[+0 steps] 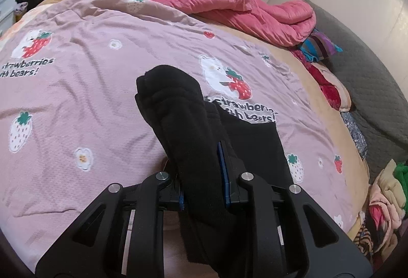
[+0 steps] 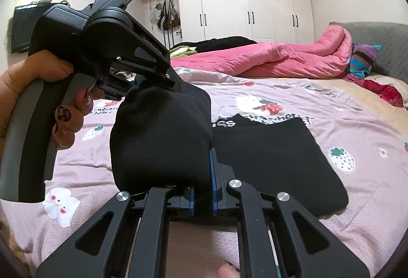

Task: Fold small clothes
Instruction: 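Lift the sweater edge with both tools and fold it over in half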

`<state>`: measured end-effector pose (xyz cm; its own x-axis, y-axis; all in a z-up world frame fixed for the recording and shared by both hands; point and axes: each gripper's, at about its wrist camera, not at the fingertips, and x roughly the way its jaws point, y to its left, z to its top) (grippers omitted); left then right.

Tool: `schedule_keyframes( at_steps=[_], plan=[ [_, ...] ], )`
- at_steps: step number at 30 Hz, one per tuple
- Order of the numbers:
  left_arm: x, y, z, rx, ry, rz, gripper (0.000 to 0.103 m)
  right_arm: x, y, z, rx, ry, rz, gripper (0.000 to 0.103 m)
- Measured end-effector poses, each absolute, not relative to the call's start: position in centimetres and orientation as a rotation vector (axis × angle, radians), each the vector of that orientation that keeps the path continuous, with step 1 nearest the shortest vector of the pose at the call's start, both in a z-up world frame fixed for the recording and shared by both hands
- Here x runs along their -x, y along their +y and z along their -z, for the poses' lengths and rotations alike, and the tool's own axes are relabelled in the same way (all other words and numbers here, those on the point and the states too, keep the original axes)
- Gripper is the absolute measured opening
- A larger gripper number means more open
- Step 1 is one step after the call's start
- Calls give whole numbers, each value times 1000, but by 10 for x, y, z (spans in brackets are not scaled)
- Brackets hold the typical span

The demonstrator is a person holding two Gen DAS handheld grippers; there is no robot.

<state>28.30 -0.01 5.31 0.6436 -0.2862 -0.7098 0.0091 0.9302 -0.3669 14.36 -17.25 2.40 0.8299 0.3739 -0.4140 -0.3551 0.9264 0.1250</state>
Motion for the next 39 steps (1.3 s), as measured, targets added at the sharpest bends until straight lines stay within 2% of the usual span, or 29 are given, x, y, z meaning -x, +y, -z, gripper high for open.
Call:
schedule_keyframes(
  at_steps=[16,31,39],
  plan=[
    [-318,-80,-53,260,938,188,13,-163,-233,-17,-218,517,-350,7],
    [-351,-128,-22,195,1045,177,13,-183,-275,14,-430,665,-378,7],
    [-369,-156,-7,147,1111,181,20,-189,-290,25,-527,731,-368,8]
  ],
)
